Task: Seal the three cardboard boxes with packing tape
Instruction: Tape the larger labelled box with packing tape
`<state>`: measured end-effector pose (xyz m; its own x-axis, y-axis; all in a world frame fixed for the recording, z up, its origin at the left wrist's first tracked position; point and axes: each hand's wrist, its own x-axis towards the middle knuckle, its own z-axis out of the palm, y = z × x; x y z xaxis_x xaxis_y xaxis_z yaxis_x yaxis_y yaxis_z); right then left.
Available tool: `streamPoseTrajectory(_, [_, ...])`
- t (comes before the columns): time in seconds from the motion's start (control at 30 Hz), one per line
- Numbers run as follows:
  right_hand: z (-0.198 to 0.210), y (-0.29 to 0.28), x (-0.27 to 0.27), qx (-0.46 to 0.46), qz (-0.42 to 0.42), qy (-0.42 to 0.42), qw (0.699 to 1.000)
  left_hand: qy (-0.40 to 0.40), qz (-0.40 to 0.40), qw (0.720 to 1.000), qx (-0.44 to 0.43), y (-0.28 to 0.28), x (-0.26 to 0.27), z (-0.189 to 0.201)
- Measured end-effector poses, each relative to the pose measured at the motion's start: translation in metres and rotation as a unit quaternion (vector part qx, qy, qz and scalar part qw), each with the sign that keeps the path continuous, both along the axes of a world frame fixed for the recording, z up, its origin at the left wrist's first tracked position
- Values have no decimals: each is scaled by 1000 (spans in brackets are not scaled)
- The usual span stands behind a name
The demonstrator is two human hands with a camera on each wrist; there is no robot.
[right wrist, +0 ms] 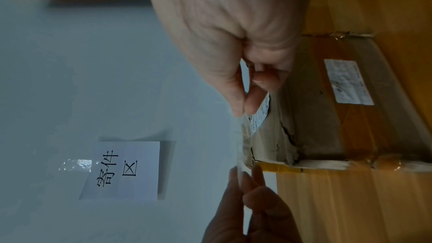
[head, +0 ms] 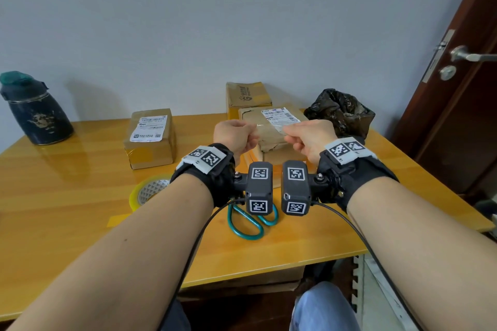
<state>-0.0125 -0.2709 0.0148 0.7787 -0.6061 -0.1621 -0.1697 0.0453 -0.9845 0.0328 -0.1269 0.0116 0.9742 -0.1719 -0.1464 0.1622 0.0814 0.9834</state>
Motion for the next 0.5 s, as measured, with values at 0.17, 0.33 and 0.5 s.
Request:
streamPoseTrajectory(0.17, [-8,-8,3,20,-12,-16,1000,14,-30,999,18,-10,2,0])
streamPoseTrajectory(0.33, [-12,-13,6,35,-13,-15,999,39,-55,997,36,-15,3,1])
streamPoseTrajectory(0.5, [-12,-13,8,26,-2,-11,1000,39,-35,998,39,-12,6,0])
